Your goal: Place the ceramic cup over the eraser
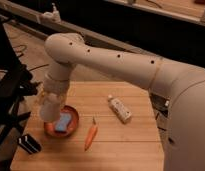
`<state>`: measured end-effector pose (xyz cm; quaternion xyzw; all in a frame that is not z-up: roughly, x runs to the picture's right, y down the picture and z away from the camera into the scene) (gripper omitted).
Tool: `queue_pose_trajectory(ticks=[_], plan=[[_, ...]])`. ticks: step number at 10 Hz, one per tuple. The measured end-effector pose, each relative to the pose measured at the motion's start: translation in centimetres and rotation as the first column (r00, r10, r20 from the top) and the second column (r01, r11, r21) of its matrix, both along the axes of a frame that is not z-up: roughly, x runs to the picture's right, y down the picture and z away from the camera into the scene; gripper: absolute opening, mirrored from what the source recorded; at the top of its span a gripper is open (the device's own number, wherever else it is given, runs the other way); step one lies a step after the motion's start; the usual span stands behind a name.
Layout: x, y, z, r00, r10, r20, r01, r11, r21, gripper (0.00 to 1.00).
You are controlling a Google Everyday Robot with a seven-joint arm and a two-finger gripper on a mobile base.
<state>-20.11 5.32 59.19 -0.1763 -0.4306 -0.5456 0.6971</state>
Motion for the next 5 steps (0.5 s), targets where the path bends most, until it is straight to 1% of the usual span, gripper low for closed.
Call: queue_pose_trajectory(ticks=[2,3,5], plan=[[0.2,-0.1,0.1,1.000,0.003,-0.003,-0.003,1.0000,0.001,0.00],[0.1,0.0,0.2,1.000,-0.006,-0.003,0.006,1.0000,0.002,0.00],[-1.5,0.9,0.7,0.998,-0.060,0.019,0.060,0.9982,0.007,0.00]])
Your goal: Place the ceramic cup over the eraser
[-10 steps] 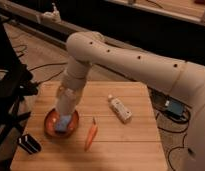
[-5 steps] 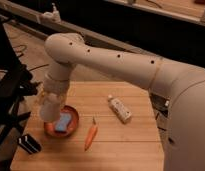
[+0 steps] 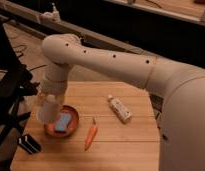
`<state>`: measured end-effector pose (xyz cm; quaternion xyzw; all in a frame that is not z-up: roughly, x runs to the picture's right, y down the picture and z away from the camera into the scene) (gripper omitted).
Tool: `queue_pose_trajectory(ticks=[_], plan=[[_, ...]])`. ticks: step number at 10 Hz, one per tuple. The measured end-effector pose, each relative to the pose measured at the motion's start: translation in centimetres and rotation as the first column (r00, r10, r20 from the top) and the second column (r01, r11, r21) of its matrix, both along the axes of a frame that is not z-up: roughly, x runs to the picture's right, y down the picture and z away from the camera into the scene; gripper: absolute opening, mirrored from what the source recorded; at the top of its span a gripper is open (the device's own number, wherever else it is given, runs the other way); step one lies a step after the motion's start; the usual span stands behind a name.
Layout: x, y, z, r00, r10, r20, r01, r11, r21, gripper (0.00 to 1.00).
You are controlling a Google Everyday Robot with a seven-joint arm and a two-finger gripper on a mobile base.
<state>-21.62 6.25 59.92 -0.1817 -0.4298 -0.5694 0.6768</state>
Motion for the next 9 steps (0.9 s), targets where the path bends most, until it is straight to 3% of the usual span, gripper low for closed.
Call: queue_pose_trajectory(ticks=[2,5,9], plan=[[-1.8,1.3,0.8,0.998,-0.053,0.024,0.053,0.9986,-0.005,0.00],[-4.3,2.9,1.4,0.994,-0.087,0.068,0.089,0.9957,-0.027,0.00],[-6.9,3.8,0.5,0.986,-0.119,0.120,0.122,0.9924,-0.017,0.00]])
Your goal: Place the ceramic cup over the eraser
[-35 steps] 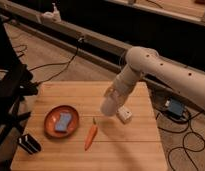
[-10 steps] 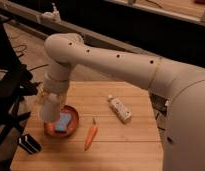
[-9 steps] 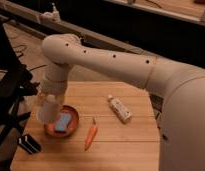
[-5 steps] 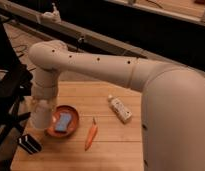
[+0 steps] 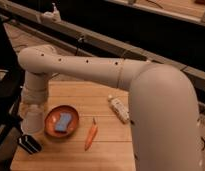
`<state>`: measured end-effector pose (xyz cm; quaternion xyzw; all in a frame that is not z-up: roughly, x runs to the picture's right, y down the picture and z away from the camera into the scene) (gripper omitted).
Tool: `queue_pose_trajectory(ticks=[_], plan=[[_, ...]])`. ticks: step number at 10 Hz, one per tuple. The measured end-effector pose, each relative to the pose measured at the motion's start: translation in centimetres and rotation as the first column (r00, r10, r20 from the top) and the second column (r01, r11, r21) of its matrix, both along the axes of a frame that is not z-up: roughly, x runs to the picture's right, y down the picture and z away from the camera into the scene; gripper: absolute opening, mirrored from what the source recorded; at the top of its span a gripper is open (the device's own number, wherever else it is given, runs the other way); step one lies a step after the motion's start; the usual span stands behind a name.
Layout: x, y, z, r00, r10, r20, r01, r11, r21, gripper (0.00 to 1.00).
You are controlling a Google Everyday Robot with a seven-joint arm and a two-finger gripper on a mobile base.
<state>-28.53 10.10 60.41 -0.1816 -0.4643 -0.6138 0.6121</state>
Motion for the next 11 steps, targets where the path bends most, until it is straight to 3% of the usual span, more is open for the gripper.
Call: queue_pose_trajectory(ticks=[6,11], plan=[[-2.7,2.5,-1.2,0.998,-0.025,0.065,0.028,0.9989,-0.037,0.00],[-3.8,4.1,-1.1,0.996,-0.057,0.072,0.060,0.9971,-0.047,0.00]])
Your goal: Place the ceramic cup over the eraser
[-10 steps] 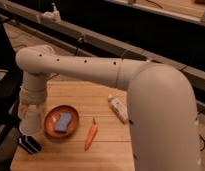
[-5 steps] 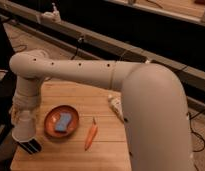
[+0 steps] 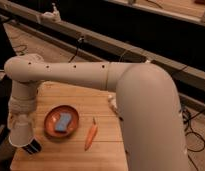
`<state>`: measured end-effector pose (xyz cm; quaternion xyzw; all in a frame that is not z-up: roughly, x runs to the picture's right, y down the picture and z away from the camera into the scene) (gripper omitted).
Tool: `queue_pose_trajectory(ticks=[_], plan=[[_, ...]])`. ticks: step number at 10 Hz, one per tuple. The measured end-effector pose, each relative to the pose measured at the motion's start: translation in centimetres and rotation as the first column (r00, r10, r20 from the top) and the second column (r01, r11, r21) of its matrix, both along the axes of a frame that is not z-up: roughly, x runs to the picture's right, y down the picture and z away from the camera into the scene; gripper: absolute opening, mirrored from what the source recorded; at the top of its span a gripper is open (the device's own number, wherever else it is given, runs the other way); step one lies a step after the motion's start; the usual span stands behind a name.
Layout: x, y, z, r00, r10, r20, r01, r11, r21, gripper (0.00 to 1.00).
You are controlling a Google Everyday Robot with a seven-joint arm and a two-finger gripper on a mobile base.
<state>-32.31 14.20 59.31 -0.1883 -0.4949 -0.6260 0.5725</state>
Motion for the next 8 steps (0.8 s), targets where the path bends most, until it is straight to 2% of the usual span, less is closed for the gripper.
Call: queue_pose_trajectory(ticks=[3,4,8], plan=[[-0.2,0.7,0.6,1.000,-0.007,-0.014,0.006,0.9999,-0.009,0.01],[-0.4,0.9,0.7,1.000,-0.009,-0.015,0.009,0.9999,-0.013,0.06],[-1.6,1.8,0.6,1.000,-0.009,0.009,0.009,0.9994,-0.034,0.46]])
